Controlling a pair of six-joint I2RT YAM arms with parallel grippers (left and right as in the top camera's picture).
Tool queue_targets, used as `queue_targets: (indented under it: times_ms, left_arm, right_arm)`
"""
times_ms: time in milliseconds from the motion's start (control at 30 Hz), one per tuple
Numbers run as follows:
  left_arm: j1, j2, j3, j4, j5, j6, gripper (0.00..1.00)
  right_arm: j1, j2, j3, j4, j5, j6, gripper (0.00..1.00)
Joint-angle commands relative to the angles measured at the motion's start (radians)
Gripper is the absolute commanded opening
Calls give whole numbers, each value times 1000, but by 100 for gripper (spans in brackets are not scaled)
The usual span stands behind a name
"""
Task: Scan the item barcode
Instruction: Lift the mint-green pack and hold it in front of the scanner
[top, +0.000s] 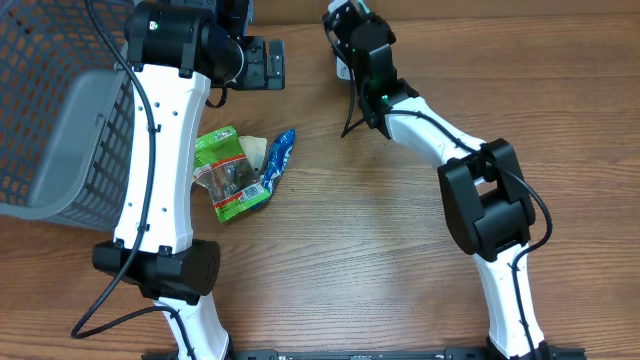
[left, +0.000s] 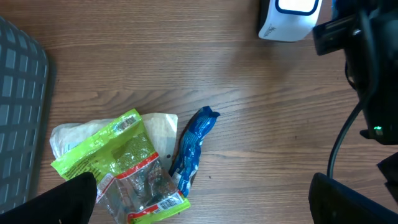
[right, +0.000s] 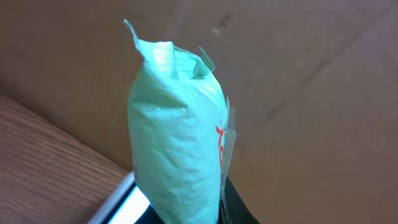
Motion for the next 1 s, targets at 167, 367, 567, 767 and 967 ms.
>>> queue_targets:
  times_ms: [167, 367, 567, 767, 967]
  left_arm:
    - [-2, 3, -3, 2, 7, 16, 100]
    - [-2, 3, -3, 2, 7, 16, 100]
    - [-2, 3, -3, 2, 7, 16, 100]
    - [-2, 3, -3, 2, 8, 16, 100]
    - [-2, 3, -3, 2, 7, 16, 100]
  right_arm:
    - [11, 39, 13, 27, -40, -269, 4]
    - [11, 42, 13, 85, -35, -367, 4]
    - [11, 42, 13, 89, -35, -399, 4]
    - [14, 42, 13, 88, -35, -401, 4]
    - [14, 40, 13, 87, -34, -419, 4]
